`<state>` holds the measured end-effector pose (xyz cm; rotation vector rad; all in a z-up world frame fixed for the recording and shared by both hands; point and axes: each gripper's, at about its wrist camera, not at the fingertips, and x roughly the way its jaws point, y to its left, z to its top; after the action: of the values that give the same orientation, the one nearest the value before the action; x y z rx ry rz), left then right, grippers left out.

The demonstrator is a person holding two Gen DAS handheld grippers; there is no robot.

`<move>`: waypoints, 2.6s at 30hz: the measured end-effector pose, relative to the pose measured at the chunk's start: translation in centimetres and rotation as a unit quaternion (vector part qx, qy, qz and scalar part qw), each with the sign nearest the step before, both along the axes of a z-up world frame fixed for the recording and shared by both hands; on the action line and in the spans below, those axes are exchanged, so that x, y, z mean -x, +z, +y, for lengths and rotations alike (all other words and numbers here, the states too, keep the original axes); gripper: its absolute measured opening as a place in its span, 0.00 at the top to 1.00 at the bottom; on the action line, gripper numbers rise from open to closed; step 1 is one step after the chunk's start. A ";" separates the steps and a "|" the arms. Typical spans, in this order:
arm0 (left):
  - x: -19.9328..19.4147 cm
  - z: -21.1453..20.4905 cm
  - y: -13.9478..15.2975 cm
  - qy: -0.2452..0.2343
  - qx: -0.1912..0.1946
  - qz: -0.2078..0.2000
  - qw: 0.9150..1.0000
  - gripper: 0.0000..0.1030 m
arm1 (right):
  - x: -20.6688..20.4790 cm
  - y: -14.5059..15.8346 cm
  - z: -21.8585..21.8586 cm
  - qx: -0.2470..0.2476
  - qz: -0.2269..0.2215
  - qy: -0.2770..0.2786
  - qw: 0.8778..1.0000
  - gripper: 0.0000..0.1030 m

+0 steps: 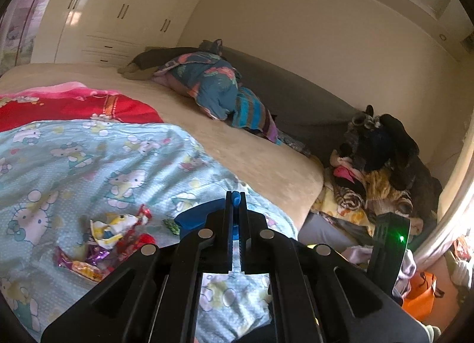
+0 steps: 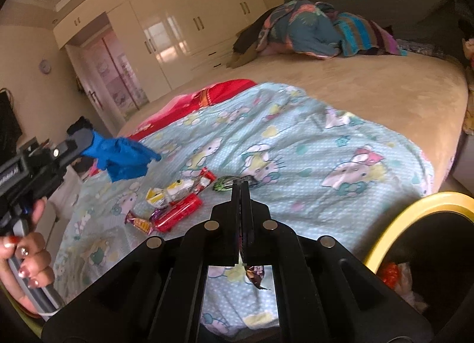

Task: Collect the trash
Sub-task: 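Carry the brown wrapper and blue glove over the yellow bin with both tools, then open both tools to drop the wrapper and glove into the bin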

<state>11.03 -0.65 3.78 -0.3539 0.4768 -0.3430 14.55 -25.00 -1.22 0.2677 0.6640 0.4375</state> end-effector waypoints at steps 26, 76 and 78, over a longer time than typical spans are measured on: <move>1.6 -7.9 0.0 -0.099 -0.023 0.003 0.995 0.97 | 3.0 2.1 -10.5 -0.009 -0.024 -0.106 0.994 1.00; 4.5 -23.8 -5.1 -0.265 -0.114 0.034 0.957 0.97 | 5.4 0.9 -22.6 0.027 -0.010 -0.182 0.983 1.00; 4.6 -24.4 -5.5 -0.270 -0.118 0.037 0.955 0.97 | 5.3 0.6 -23.0 0.025 -0.007 -0.184 0.983 1.00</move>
<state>6.43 -25.05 -1.69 0.0056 0.6810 -0.7980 9.25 -47.98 -0.60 0.3325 0.5952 0.0694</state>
